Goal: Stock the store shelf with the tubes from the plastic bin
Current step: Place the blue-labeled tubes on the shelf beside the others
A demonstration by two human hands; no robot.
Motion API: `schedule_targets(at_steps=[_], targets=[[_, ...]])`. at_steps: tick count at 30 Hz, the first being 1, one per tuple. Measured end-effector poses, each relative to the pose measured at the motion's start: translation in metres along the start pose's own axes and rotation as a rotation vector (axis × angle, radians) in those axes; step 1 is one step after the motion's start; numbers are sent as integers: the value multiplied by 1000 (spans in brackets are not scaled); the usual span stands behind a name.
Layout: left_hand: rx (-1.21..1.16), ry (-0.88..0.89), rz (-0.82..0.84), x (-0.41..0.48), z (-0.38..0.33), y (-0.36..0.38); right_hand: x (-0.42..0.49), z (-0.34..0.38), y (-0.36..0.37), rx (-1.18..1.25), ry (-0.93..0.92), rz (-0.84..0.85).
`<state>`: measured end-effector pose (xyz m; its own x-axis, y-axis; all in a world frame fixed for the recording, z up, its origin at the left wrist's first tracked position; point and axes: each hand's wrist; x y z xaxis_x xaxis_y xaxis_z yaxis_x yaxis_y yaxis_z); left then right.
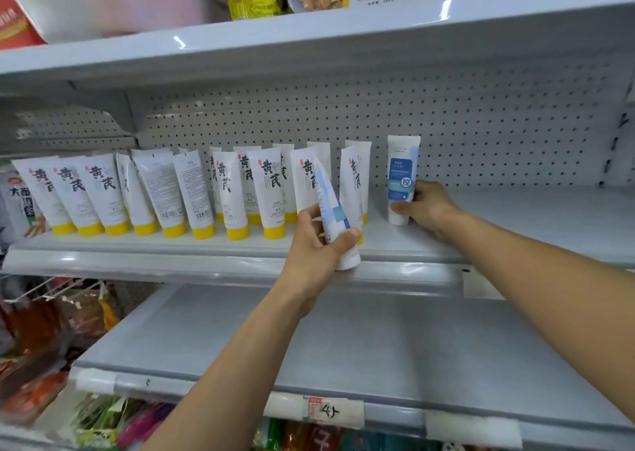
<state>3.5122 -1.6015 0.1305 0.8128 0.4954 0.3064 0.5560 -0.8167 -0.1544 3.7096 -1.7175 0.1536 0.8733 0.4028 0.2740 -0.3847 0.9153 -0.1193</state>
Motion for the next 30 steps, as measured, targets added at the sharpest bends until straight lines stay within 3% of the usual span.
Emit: schedule_targets(at_steps=[5, 8, 10, 14, 17, 21, 30], targets=[[4, -25, 0, -9, -4, -1, -14, 7, -2, -226, 66, -91], [13, -24, 9, -18, -9, 1, -38, 18, -3, -212, -72, -168], [32, -5, 15, -23, -14, 4, -59, 31, -4, -62, -116, -31], [57, 44, 29, -31, -26, 17, -100, 58, -5, 23, -34, 460], [48, 92, 64, -37, -32, 27, -109, 65, -2, -18, -19, 565], [76, 119, 89, -38, -34, 30, -112, 67, -2, -17, -39, 495], [662, 174, -77, -32, -21, 17, -90, 53, -10, 12, -113, 47]])
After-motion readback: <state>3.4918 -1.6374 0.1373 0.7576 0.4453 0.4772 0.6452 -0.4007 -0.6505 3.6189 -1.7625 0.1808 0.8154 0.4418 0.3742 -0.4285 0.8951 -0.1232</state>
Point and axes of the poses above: each hand's wrist, its own x-axis towards the middle knuckle, its own y-axis out of the palm, z = x × y, and after that the axes turned 14 degrees about x, right-handed
